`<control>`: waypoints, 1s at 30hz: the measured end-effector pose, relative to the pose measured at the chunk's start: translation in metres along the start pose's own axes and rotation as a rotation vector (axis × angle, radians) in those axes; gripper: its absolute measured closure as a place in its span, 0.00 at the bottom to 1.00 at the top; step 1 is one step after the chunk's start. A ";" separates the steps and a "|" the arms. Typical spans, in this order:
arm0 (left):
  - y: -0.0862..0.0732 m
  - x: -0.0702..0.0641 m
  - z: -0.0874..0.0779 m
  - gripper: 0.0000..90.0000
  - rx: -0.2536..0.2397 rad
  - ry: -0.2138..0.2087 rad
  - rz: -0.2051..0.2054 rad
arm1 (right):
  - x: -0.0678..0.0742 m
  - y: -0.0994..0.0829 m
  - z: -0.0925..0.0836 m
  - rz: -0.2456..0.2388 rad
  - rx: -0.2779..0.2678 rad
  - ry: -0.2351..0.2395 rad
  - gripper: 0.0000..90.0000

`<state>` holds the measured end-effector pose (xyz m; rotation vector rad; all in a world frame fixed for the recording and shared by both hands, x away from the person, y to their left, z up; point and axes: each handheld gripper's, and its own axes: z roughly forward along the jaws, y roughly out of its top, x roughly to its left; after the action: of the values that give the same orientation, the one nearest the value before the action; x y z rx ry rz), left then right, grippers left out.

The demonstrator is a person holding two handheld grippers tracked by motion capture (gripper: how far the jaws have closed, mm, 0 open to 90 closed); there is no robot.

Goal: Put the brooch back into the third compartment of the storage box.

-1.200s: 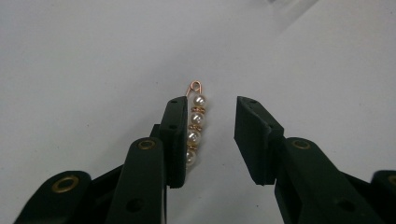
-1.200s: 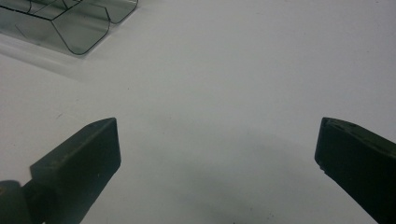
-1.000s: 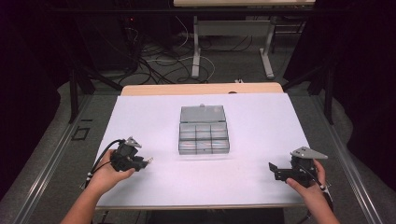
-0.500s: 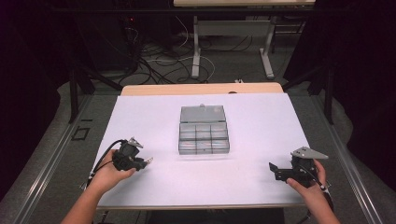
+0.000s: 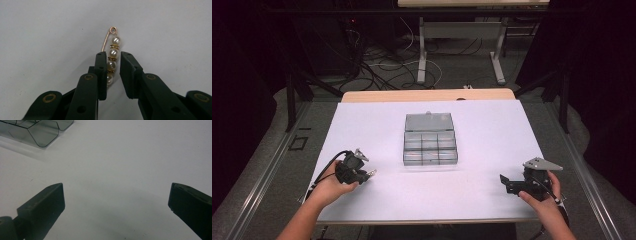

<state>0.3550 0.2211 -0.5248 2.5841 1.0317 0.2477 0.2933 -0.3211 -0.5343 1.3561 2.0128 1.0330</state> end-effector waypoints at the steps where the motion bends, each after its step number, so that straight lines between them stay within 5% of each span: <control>1: 0.000 0.000 0.001 0.85 0.002 0.003 0.004 | 0.000 0.000 0.000 0.001 0.000 0.000 0.01; 13: 0.004 -0.005 0.005 0.88 0.040 0.031 0.060 | 0.000 0.000 0.000 0.000 0.003 0.006 0.00; 30: 0.004 -0.002 0.002 0.89 0.047 0.036 0.066 | -0.001 -0.001 0.000 -0.011 0.002 0.002 0.01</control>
<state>0.3563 0.2169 -0.5253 2.6680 0.9769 0.2913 0.2935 -0.3221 -0.5349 1.3440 2.0205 1.0283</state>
